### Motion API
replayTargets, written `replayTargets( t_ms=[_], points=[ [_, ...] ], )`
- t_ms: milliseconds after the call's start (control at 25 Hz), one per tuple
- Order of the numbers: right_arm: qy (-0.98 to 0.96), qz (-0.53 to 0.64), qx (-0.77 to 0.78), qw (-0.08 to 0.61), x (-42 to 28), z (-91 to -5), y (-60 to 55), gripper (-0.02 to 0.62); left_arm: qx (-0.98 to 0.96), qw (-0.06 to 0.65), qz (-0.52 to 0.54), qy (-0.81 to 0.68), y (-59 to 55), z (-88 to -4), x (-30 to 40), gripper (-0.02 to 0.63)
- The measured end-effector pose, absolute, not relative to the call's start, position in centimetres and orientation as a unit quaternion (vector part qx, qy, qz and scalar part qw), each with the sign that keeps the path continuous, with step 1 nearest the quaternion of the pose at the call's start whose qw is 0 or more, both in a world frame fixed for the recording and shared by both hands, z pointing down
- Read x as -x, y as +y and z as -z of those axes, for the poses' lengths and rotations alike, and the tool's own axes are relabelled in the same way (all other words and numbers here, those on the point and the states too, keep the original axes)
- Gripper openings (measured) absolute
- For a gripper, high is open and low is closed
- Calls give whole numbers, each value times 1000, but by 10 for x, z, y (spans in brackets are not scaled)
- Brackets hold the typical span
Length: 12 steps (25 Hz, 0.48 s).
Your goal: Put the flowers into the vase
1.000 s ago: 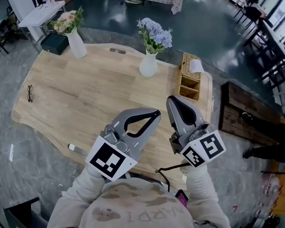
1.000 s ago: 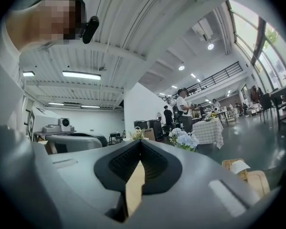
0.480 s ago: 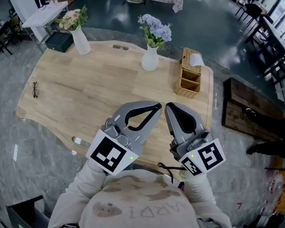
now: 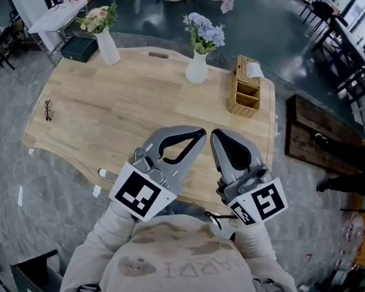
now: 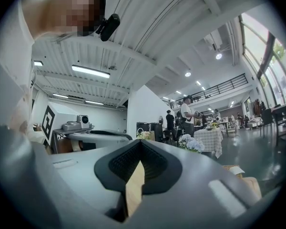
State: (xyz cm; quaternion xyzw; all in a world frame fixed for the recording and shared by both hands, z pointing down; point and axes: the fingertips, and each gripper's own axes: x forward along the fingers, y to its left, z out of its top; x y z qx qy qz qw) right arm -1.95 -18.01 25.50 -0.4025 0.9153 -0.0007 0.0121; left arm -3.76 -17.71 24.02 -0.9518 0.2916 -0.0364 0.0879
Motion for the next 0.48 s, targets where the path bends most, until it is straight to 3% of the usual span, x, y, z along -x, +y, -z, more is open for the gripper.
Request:
replayTargets(
  t_ms=[480],
  points=[
    [916,-2,400,12,33,-252,-162,25,952,91,34,291,-163,-236,47,0]
  ],
)
